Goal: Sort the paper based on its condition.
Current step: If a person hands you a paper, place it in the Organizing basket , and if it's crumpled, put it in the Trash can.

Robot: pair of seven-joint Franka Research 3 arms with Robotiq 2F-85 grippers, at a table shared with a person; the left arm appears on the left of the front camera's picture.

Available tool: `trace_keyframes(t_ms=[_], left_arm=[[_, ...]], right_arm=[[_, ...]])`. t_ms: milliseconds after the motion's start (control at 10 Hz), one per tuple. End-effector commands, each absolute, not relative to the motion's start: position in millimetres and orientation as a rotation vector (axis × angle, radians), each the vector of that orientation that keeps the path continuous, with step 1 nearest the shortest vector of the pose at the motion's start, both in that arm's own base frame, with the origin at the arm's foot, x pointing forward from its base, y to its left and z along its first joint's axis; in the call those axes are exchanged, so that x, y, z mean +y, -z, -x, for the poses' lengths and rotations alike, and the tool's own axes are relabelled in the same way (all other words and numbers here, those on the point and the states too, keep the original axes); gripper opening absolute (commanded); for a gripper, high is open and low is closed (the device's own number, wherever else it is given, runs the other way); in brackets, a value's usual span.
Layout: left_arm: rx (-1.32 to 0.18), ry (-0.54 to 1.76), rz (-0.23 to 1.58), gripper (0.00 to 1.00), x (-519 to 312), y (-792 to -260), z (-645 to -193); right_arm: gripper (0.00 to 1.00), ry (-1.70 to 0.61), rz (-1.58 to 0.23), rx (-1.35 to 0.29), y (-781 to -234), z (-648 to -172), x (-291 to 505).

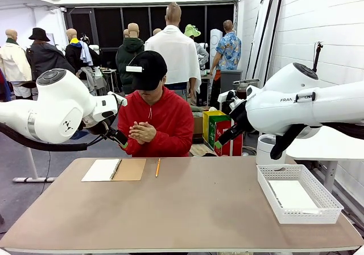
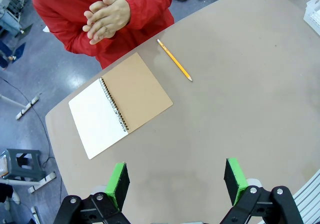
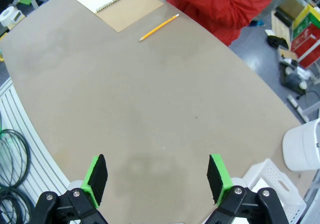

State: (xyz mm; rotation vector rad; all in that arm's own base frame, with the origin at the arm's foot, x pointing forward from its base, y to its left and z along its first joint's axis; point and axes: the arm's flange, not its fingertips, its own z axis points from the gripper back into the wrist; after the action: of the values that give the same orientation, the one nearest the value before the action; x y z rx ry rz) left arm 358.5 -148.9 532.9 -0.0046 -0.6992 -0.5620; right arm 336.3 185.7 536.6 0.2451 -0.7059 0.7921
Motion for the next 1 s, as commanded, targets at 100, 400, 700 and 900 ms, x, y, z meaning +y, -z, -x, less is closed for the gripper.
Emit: trace_keyframes(t_ms=[100, 400, 700, 900], left_arm=[[-0.697, 0.565, 0.004, 1.00, -148.6, -532.1, -358.1], [-0.697, 0.565, 0.004, 1.00, -148.6, -532.1, -358.1], [-0.697, 0.565, 0.004, 1.00, -148.6, -532.1, -358.1], [-0.697, 0.565, 0.004, 1.00, -148.6, -532.1, -358.1]], right_arm=[[1.00, -0.788, -0.245, -0.703, -536.0, -336.2, 186.0], [1.00, -0.788, -0.245, -0.703, -536.0, -336.2, 186.0], [1.00, -0.788, -0.245, -0.703, -536.0, -336.2, 186.0], [1.00, -0.788, -0.245, -0.703, -536.0, -336.2, 186.0]])
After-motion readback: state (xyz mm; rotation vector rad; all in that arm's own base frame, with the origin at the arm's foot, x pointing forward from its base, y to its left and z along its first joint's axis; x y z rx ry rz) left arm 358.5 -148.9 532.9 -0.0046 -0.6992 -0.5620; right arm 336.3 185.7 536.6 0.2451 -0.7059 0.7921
